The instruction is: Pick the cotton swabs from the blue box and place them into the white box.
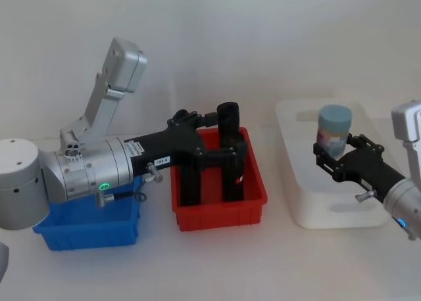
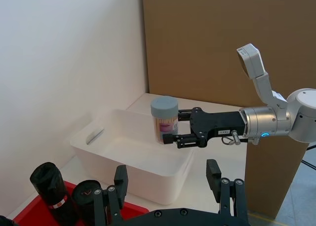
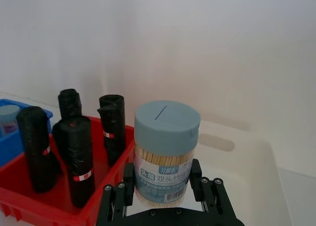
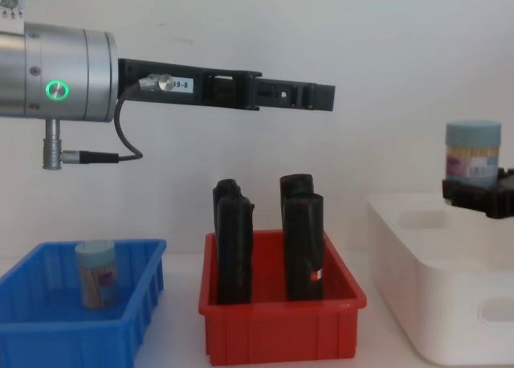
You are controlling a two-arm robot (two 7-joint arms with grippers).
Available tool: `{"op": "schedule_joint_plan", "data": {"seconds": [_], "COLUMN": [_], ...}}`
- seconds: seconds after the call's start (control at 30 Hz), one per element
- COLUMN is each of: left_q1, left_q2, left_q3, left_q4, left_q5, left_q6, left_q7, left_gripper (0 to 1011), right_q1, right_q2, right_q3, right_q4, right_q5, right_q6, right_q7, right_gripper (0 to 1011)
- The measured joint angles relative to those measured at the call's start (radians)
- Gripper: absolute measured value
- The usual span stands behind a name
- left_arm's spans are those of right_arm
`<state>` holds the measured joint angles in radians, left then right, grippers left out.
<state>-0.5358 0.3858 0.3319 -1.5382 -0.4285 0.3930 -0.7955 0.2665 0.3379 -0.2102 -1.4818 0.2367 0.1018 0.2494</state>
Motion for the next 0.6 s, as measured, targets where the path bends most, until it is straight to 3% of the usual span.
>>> {"op": "schedule_joint_plan", "data": {"seconds": [0.47,0.6], "left_q1": [0.0,0.0], "left_q2": [0.0,0.0], "left_q3": [0.0,0.0], "left_q4": [0.0,0.0], "left_q5": [0.0,0.0], "left_q6": [0.0,0.0], "left_q7": [0.0,0.0], "left_gripper": [1004,1003], "right_q1": [0.123,0.15], "right_q2": [-0.036,-0.046], "right_q3": [0.004,0.002], "right_q4": [0.24,0.292], "right_q5": [-0.005,-0.01], "right_q6": [0.019,0.018], "right_q7": [-0.021,-0.019], "right_gripper": [660,759]}}
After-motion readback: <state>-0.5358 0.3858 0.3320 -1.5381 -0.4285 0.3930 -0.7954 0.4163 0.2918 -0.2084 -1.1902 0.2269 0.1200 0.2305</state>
